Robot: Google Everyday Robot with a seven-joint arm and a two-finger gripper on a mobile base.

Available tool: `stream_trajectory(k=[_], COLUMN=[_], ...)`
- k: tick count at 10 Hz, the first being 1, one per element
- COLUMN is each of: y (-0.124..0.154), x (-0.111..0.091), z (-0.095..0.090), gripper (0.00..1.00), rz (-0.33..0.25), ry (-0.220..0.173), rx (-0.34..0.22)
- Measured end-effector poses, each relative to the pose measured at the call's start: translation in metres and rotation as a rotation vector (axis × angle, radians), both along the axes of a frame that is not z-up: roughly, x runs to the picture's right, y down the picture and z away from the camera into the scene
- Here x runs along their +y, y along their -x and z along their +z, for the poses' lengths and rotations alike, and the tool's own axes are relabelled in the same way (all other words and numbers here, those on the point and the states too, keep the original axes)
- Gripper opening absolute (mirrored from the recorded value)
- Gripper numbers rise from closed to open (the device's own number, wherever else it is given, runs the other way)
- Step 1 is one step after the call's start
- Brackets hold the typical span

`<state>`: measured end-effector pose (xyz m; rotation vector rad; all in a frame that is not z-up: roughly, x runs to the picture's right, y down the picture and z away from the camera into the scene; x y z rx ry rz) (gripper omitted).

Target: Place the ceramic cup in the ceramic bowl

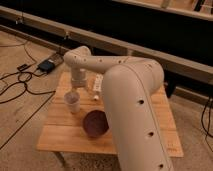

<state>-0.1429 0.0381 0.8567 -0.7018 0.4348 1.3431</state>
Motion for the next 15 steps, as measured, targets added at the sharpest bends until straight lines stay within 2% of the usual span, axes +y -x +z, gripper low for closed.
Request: stream_trajectory(k=[4, 6, 7, 10, 11, 15], y=[-0.008, -0.009, -0.008, -0.006, -0.005, -0.013], x=[0.018, 0.028, 0.034, 0.037, 0.036, 0.017], z=[0.010, 0.011, 0.011, 0.009, 0.007, -0.015], gripper=[0.64, 0.51, 0.37, 0.09, 0.02, 0.00], rz=[-0.030, -0.054, -0.069, -0.074, -0.067, -0.026], ry=[0.030, 0.042, 0.048, 0.051, 0.047, 0.005], rx=[-0.003, -0.004, -0.006, -0.014, -0.020, -0.046])
